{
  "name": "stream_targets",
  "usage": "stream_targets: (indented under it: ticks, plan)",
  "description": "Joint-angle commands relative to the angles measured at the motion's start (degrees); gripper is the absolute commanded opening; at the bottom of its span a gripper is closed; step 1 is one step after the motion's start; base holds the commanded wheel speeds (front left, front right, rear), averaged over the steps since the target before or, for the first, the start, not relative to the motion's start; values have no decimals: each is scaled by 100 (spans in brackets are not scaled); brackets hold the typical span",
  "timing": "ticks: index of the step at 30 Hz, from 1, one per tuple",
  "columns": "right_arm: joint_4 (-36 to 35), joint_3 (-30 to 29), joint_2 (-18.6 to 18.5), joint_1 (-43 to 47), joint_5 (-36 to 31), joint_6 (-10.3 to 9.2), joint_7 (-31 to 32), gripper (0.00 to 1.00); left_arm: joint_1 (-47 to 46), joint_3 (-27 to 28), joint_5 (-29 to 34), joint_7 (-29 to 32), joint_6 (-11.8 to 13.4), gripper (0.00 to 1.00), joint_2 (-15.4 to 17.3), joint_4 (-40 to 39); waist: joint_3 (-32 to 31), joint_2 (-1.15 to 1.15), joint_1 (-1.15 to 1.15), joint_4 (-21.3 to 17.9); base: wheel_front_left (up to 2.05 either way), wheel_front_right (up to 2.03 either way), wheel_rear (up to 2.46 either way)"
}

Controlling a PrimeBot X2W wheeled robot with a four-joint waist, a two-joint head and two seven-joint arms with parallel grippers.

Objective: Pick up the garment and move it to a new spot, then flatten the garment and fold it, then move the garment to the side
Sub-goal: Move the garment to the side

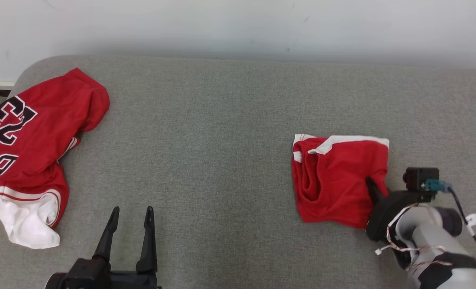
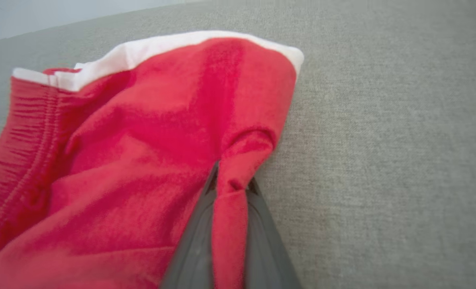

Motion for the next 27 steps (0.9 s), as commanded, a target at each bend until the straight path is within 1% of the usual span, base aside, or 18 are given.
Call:
stream_targets:
  ticks: [1, 6, 9, 14, 19, 23, 27]
  plan:
    - [27, 69, -135, -137, -6, -16, -11, 0, -87, -2, -38, -18, 9, 100, -1, 6, 33, 0, -1, -10, 0, 0, 0]
    - [-188, 608, -543, -559, -29, -16, 76, 0, -210, -52, -69, -18, 0, 100, -1, -73, 282, 0, -1, -88, 0, 0, 0]
    - [-386, 925, -868, -865, 44, -16, 153, 0, -316, -96, -59, -18, -19, 100, -1, -151, 550, 0, -1, -193, 0, 0, 0]
    - [-761, 1351, -1523, -1380, 218, -16, 296, 0, -559, -117, 65, -19, -37, 100, 0, -315, 1160, 0, -1, -472, 0, 0, 0]
    - [-1084, 1559, -2194, -1896, 434, -15, 304, 0, -862, -23, 263, -19, -96, 100, 12, -472, 1779, 0, -1, -828, 0, 0, 0]
    - [-1263, 1668, -2649, -2249, 546, -15, 299, 0, -1068, 45, 383, -19, -149, 100, 92, -610, 2197, 0, -1, -1148, 0, 0, 0]
    - [-1390, 1762, -3009, -2559, 588, -15, 300, 0, -1196, 92, 501, -18, -191, 100, 201, -773, 2536, 0, -1, -1456, 0, 0, 0]
